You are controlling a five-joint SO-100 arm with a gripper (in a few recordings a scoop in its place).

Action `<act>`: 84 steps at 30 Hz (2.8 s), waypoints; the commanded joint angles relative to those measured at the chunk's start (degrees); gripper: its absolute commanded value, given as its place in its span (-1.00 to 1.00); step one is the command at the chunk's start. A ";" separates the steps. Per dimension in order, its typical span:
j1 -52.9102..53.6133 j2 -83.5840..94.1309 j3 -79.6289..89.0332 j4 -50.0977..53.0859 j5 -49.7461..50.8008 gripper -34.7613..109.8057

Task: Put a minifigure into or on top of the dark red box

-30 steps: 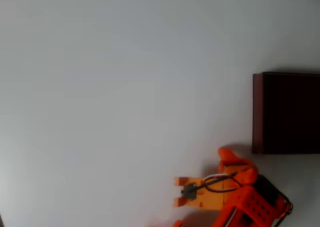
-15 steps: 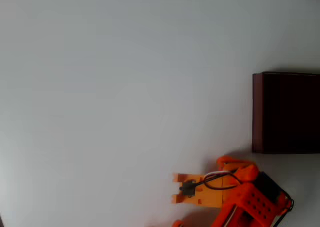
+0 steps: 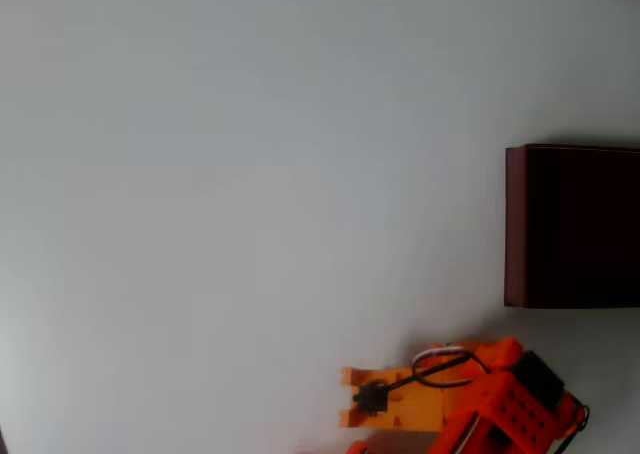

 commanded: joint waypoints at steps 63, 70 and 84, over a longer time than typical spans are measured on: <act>4.66 8.26 -26.98 21.80 100.11 -0.39; -0.18 11.87 -21.27 31.38 135.79 -0.31; -15.03 16.35 -12.22 20.39 191.16 -0.17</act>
